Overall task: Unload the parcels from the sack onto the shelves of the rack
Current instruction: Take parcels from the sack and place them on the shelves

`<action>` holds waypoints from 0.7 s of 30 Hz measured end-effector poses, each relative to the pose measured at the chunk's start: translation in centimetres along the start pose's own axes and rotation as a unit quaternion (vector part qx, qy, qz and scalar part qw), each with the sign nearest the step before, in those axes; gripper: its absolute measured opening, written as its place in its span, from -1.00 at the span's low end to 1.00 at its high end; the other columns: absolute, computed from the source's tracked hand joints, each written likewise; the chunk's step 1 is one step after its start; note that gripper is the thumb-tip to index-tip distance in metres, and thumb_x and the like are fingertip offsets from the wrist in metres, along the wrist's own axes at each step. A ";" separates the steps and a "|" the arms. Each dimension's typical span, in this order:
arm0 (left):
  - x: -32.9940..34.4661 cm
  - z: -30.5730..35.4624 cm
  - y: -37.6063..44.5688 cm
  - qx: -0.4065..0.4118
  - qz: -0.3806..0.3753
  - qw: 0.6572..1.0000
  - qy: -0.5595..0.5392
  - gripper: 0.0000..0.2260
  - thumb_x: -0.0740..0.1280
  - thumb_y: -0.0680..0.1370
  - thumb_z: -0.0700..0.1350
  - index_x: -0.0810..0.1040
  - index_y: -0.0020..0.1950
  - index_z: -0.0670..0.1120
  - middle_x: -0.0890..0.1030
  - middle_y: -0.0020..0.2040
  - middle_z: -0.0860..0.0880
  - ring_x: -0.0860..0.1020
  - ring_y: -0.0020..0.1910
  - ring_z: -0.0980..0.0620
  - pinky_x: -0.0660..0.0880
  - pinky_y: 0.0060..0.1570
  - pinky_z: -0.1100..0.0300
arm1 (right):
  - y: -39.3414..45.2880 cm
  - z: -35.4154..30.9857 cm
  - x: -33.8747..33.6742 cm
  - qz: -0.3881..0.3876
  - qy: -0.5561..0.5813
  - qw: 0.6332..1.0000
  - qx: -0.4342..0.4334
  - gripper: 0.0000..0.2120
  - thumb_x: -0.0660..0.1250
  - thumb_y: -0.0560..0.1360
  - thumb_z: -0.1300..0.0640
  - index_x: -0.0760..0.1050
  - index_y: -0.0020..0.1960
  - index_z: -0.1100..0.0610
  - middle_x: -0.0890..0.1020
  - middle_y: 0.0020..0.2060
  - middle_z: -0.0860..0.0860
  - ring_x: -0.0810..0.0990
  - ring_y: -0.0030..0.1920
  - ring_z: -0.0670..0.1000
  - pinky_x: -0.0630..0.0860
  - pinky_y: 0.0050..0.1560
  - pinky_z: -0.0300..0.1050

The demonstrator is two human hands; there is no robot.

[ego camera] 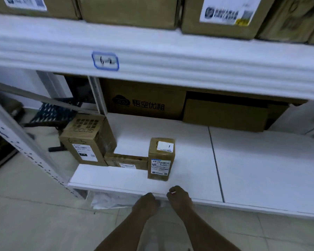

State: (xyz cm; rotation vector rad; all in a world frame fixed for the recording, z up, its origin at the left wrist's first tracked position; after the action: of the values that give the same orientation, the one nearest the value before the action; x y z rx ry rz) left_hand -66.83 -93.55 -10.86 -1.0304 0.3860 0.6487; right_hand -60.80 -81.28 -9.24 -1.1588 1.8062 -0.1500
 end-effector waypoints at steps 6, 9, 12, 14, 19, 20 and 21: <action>-5.8 5.9 -9.6 -0.005 -0.020 0.999 0.047 -0.69 0.18 0.58 -0.10 0.48 0.17 -0.30 0.53 0.20 -0.22 0.51 0.17 -0.12 0.43 0.10 0.18 | -9.1 -5.1 -7.9 -0.023 0.001 1.000 0.014 -0.76 0.27 0.55 0.13 0.55 0.19 0.12 0.61 0.19 0.05 0.58 0.17 0.07 0.46 0.06 -0.21; -9.7 10.2 -15.1 0.009 -0.002 0.998 0.057 -0.69 0.17 0.59 -0.08 0.46 0.22 -0.24 0.51 0.21 -0.19 0.51 0.18 -0.10 0.41 0.10 0.19 | -14.0 -8.1 -12.8 -0.018 -0.007 1.000 0.006 -0.73 0.23 0.57 0.11 0.53 0.22 0.15 0.59 0.20 0.07 0.57 0.17 0.08 0.45 0.06 -0.20; -13.1 13.9 -20.7 0.025 0.004 0.998 0.062 -0.68 0.16 0.60 -0.06 0.47 0.27 -0.19 0.53 0.24 -0.16 0.51 0.21 -0.12 0.43 0.12 0.15 | -19.4 -10.4 -17.3 0.000 0.010 1.000 0.005 -0.74 0.24 0.56 0.09 0.53 0.21 0.12 0.62 0.15 0.08 0.59 0.12 0.08 0.46 0.01 -0.19; -14.6 16.2 -24.1 0.051 0.016 0.996 0.066 -0.70 0.18 0.58 -0.04 0.51 0.22 -0.15 0.55 0.22 -0.15 0.52 0.18 -0.14 0.44 0.08 0.14 | -23.1 -11.3 -20.3 0.007 0.006 1.000 0.008 -0.75 0.25 0.56 0.07 0.54 0.20 0.10 0.63 0.12 0.07 0.60 0.10 0.07 0.45 -0.01 -0.20; -14.3 21.7 -31.7 0.104 -0.010 0.991 0.085 -0.69 0.17 0.57 -0.09 0.51 0.16 -0.28 0.58 0.13 -0.24 0.55 0.10 -0.18 0.36 -0.13 0.19 | -30.5 -10.1 -26.8 0.027 0.012 0.999 0.034 -0.72 0.22 0.57 0.09 0.53 0.20 0.18 0.62 0.12 0.12 0.59 0.11 0.11 0.47 0.03 -0.15; -14.2 22.2 -32.1 0.106 -0.018 0.991 0.084 -0.68 0.18 0.56 -0.10 0.53 0.13 -0.30 0.59 0.10 -0.26 0.58 0.07 -0.19 0.35 -0.17 0.19 | -30.7 -9.9 -27.2 0.026 0.014 0.999 0.038 -0.72 0.21 0.56 0.10 0.53 0.18 0.22 0.63 0.10 0.15 0.61 0.09 0.13 0.46 -0.03 -0.15; -13.9 23.0 -32.8 0.115 -0.022 0.989 0.088 -0.69 0.19 0.54 -0.10 0.55 0.08 -0.31 0.60 0.08 -0.28 0.59 0.02 -0.20 0.34 -0.20 0.19 | -31.4 -9.6 -28.1 0.030 0.014 0.998 0.046 -0.71 0.21 0.55 0.11 0.54 0.16 0.25 0.64 0.07 0.18 0.62 0.07 0.14 0.43 -0.09 -0.16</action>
State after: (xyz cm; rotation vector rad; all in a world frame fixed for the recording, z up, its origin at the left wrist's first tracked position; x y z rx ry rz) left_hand -55.68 -89.20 29.82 -0.8750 0.5780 0.4628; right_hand -45.15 -80.42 31.02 -1.0417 1.8373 -0.2140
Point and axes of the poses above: each hand's wrist, its own y-axis towards the middle knuckle, its own x-axis out of the palm, z = x × y, the point moved 3 cm from there along y, towards the middle knuckle
